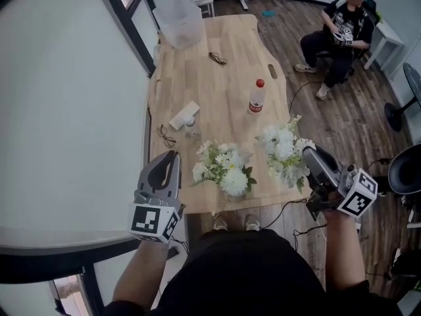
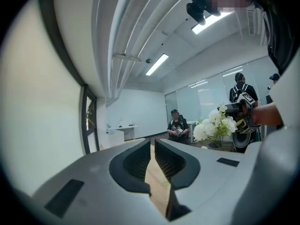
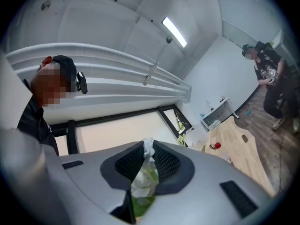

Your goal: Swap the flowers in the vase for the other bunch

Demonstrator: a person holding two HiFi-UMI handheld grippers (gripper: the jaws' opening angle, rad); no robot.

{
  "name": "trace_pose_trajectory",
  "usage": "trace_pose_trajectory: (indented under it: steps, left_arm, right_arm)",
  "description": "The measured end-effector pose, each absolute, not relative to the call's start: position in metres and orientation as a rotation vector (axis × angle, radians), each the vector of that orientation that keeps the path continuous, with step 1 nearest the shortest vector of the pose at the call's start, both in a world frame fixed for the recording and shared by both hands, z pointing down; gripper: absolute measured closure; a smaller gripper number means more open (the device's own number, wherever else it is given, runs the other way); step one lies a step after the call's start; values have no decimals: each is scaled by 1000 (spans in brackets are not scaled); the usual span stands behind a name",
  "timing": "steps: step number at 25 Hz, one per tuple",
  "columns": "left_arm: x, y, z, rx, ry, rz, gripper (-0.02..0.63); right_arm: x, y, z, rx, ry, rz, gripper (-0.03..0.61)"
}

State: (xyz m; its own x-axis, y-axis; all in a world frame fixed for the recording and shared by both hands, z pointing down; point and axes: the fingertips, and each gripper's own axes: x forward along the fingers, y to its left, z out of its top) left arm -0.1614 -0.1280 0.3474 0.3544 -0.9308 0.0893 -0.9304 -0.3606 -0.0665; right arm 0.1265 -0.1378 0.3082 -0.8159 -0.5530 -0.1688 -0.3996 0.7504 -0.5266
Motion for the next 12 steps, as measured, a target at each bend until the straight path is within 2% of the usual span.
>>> trace_pose_trajectory:
  steps: [12]
  left_arm:
    - [-173, -143, 362, -2588, 1830, -142, 589]
  right_arm:
    - [126, -158, 315, -806, 2642, -657, 506]
